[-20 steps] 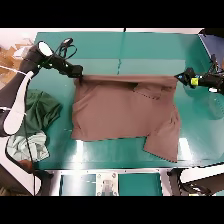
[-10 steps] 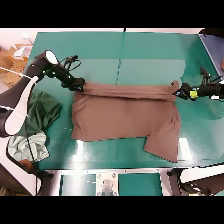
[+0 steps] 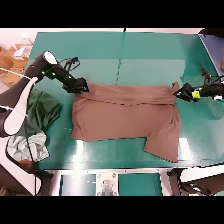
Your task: Fold the shirts.
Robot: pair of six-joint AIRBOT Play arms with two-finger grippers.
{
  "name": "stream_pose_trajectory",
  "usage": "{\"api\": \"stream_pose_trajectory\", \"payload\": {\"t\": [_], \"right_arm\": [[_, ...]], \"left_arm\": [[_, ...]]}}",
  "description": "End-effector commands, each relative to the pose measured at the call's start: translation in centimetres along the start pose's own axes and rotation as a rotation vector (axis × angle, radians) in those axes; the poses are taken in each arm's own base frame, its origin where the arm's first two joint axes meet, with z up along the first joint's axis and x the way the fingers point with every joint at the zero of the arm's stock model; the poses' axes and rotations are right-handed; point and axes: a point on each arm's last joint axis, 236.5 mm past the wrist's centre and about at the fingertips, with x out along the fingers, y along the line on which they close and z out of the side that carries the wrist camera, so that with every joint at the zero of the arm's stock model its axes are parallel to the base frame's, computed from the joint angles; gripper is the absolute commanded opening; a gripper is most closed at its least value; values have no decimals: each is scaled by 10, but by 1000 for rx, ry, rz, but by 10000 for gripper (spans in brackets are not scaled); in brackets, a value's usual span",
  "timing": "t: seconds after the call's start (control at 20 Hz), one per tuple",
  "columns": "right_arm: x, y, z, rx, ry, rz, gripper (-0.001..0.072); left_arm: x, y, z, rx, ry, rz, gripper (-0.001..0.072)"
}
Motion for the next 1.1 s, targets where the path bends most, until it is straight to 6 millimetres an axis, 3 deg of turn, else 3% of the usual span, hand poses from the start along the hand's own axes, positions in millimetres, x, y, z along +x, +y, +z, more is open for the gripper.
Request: {"api": "stream_pose_trajectory", "payload": {"t": [0.0, 0.15, 0.3, 0.4, 0.6, 0.7, 0.9, 1.0, 1.05], "right_arm": [[-27, 7, -4, 48, 40, 36, 260], [-52, 5, -21, 47, 55, 40, 260], [-72, -7, -43, 24, 15, 2, 260], [-86, -20, -54, 30, -25, -27, 260], [-105, -53, -80, 108, -73, -38, 260], [-103, -65, -93, 155, -69, -30, 260], [-89, -73, -112, 166, -40, -13, 264], [-84, -82, -110, 181, -66, -38, 388], [-81, -85, -109, 189, -77, -48, 415]], "left_arm": [[-34, 0, -6, -43, 29, -15, 606], [-68, 7, -19, -91, 33, -15, 606], [-90, 9, -58, -111, 96, -2, 605], [-91, 17, -94, -106, 110, 44, 606], [-56, 40, -167, -160, 55, 60, 606], [-27, 44, -188, -188, 32, 16, 606], [13, 50, -206, -229, -14, -29, 606], [21, 53, -218, -240, 0, -26, 606], [24, 55, -221, -244, 3, -23, 606]]}}
